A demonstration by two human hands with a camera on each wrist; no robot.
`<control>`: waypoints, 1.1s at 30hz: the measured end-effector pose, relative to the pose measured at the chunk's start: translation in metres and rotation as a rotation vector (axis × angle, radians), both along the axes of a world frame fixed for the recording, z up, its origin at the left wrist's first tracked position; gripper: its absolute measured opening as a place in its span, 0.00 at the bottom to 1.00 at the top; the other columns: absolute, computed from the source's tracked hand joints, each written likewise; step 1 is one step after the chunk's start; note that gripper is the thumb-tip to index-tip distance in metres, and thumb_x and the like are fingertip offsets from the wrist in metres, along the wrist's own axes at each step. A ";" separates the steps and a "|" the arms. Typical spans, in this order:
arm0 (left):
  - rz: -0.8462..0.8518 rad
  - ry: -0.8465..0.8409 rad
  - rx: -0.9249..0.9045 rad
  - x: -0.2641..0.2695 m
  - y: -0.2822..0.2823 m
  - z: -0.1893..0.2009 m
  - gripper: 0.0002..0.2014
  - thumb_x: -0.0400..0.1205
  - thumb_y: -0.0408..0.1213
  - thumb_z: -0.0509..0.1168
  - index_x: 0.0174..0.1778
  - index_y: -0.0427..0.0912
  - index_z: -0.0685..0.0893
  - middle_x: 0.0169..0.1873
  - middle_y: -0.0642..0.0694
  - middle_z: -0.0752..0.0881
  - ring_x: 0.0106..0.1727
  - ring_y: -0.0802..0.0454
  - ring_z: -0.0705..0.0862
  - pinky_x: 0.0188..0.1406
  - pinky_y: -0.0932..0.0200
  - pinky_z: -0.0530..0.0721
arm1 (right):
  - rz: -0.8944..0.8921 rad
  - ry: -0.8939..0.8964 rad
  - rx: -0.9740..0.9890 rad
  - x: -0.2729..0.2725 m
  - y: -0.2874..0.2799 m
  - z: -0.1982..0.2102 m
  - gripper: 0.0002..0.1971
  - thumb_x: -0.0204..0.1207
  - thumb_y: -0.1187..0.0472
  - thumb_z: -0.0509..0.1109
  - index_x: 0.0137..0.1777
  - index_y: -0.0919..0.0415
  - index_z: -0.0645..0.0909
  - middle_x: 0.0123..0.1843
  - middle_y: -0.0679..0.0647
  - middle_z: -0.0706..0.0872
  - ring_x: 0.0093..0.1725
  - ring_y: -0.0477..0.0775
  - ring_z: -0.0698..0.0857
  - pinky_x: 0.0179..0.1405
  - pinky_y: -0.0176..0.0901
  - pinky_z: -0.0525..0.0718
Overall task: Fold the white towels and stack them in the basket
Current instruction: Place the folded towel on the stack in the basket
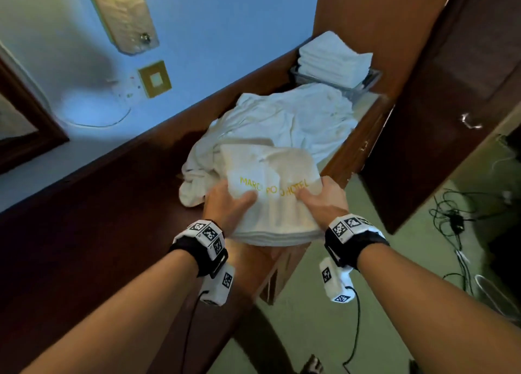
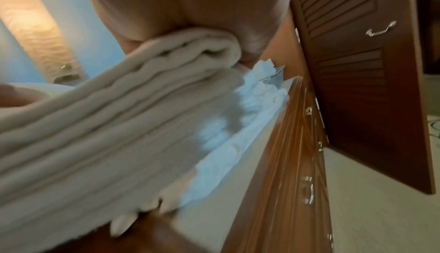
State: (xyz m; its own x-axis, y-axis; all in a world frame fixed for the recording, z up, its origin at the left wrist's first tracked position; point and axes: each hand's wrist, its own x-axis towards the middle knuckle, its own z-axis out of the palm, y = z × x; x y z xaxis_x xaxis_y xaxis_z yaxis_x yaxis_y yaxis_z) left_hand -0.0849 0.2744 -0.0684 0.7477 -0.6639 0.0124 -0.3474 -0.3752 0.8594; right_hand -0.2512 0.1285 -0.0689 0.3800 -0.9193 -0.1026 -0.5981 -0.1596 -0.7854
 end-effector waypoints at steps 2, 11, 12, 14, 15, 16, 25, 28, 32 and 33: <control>-0.025 0.001 -0.034 -0.019 -0.054 0.011 0.22 0.66 0.57 0.71 0.49 0.46 0.89 0.42 0.55 0.91 0.47 0.54 0.89 0.46 0.61 0.82 | -0.037 -0.012 -0.033 -0.023 -0.048 0.011 0.20 0.69 0.44 0.76 0.51 0.57 0.79 0.51 0.58 0.88 0.54 0.64 0.86 0.55 0.54 0.85; -0.131 -0.025 -0.100 -0.067 -0.272 0.049 0.17 0.70 0.51 0.77 0.50 0.45 0.88 0.42 0.54 0.90 0.47 0.52 0.87 0.44 0.62 0.77 | -0.152 0.004 -0.159 -0.097 -0.229 0.058 0.22 0.72 0.45 0.75 0.54 0.61 0.77 0.53 0.61 0.87 0.55 0.66 0.85 0.53 0.55 0.84; -0.142 -0.018 -0.101 -0.069 -0.293 0.052 0.15 0.71 0.49 0.77 0.49 0.46 0.88 0.41 0.54 0.89 0.47 0.52 0.87 0.43 0.63 0.77 | -0.164 0.009 -0.170 -0.100 -0.248 0.061 0.22 0.72 0.44 0.75 0.52 0.61 0.76 0.52 0.62 0.87 0.54 0.67 0.85 0.52 0.54 0.83; -0.160 0.001 -0.117 -0.070 -0.335 0.056 0.19 0.67 0.53 0.76 0.47 0.46 0.88 0.41 0.55 0.90 0.47 0.52 0.88 0.45 0.59 0.82 | -0.185 0.013 -0.184 -0.104 -0.284 0.067 0.21 0.72 0.44 0.75 0.50 0.60 0.75 0.51 0.61 0.86 0.53 0.67 0.85 0.49 0.52 0.82; -0.164 0.002 -0.123 -0.070 -0.355 0.057 0.22 0.64 0.56 0.74 0.47 0.46 0.88 0.42 0.54 0.91 0.48 0.51 0.88 0.49 0.56 0.85 | -0.192 0.013 -0.189 -0.105 -0.302 0.069 0.20 0.73 0.44 0.75 0.49 0.60 0.74 0.51 0.61 0.86 0.53 0.67 0.85 0.48 0.51 0.81; -0.169 0.002 -0.125 -0.069 -0.376 0.057 0.23 0.63 0.58 0.72 0.48 0.46 0.88 0.43 0.53 0.91 0.49 0.50 0.89 0.52 0.53 0.86 | -0.200 0.013 -0.193 -0.105 -0.319 0.071 0.20 0.73 0.45 0.75 0.49 0.59 0.74 0.51 0.60 0.86 0.53 0.66 0.85 0.47 0.49 0.80; -0.217 0.000 -0.164 -0.030 -0.564 0.051 0.17 0.66 0.55 0.72 0.45 0.49 0.87 0.40 0.58 0.90 0.48 0.54 0.88 0.44 0.63 0.79 | -0.230 0.079 -0.240 -0.068 -0.500 0.072 0.21 0.73 0.45 0.74 0.53 0.60 0.74 0.52 0.62 0.86 0.53 0.67 0.86 0.51 0.57 0.85; -0.225 -0.025 -0.174 -0.013 -0.616 0.054 0.25 0.64 0.61 0.69 0.47 0.45 0.86 0.43 0.52 0.90 0.49 0.49 0.87 0.47 0.55 0.80 | -0.203 0.108 -0.260 -0.047 -0.559 0.077 0.21 0.74 0.45 0.73 0.53 0.60 0.73 0.52 0.61 0.86 0.52 0.67 0.86 0.50 0.57 0.85; -0.200 -0.040 -0.180 0.007 -0.664 0.064 0.24 0.72 0.59 0.72 0.48 0.40 0.83 0.44 0.45 0.87 0.46 0.47 0.82 0.42 0.58 0.72 | -0.114 0.186 -0.294 -0.016 -0.628 0.087 0.21 0.76 0.44 0.72 0.54 0.60 0.72 0.48 0.57 0.83 0.51 0.66 0.85 0.45 0.52 0.83; -0.193 -0.041 -0.180 0.014 -0.676 0.063 0.22 0.76 0.56 0.74 0.48 0.39 0.82 0.46 0.44 0.87 0.47 0.46 0.83 0.42 0.58 0.72 | -0.088 0.198 -0.309 -0.007 -0.647 0.090 0.21 0.76 0.43 0.71 0.55 0.59 0.72 0.46 0.55 0.81 0.51 0.66 0.85 0.43 0.50 0.81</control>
